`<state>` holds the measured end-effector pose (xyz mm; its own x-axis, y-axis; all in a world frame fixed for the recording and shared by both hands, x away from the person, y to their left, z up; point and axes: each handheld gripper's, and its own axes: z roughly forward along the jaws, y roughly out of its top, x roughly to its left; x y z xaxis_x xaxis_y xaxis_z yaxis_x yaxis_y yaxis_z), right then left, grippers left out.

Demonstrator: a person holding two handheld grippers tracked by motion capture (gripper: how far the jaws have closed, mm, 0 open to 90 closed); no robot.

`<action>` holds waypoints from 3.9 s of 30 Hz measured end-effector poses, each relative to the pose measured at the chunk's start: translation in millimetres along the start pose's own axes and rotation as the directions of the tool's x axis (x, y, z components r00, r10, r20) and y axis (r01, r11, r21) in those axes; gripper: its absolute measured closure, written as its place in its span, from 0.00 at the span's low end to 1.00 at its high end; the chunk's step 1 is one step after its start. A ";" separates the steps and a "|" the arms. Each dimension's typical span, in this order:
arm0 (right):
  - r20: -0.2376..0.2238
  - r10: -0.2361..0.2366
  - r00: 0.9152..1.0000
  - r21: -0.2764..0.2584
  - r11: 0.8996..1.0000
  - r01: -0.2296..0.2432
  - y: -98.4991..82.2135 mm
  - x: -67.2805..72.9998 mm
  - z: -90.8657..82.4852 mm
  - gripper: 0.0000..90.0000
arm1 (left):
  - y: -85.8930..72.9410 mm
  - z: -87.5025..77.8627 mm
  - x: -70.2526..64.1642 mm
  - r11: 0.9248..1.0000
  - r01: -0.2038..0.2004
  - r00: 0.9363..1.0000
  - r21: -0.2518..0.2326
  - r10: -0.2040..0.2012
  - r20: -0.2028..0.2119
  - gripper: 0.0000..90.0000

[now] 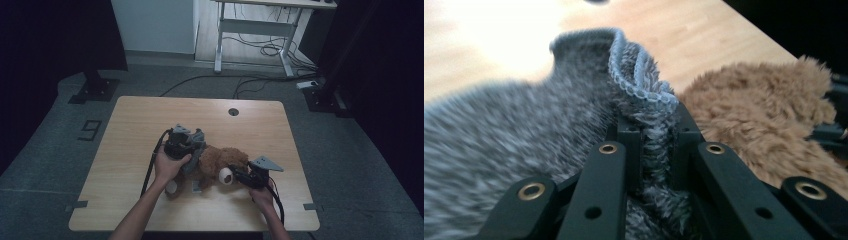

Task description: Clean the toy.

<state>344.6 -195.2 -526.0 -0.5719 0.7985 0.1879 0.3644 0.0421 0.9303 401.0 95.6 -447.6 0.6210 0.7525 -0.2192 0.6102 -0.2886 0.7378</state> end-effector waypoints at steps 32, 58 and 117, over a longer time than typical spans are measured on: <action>-0.013 0.024 1.000 0.265 0.964 -0.020 14.9 23.4 -24.3 0.15 | -77.9 -56.7 -26.6 0.988 0.023 0.982 -0.153 0.006 0.189 0.88; 0.034 -0.060 0.998 0.204 0.978 0.051 -14.1 32.2 -32.4 0.48 | -102.1 -35.6 -11.7 0.970 0.150 0.973 -0.194 -0.111 0.201 0.90; 0.063 -0.087 0.994 0.060 0.995 0.084 -17.4 -1.8 -27.2 0.51 | -59.9 -31.7 6.6 0.985 0.071 0.997 -0.155 -0.070 0.012 0.89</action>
<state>319.2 -213.7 -534.0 -0.5538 0.8282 0.0855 0.3585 0.1445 0.9223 353.0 136.6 -473.0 0.5827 0.7636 -0.2780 0.5689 -0.1390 0.8106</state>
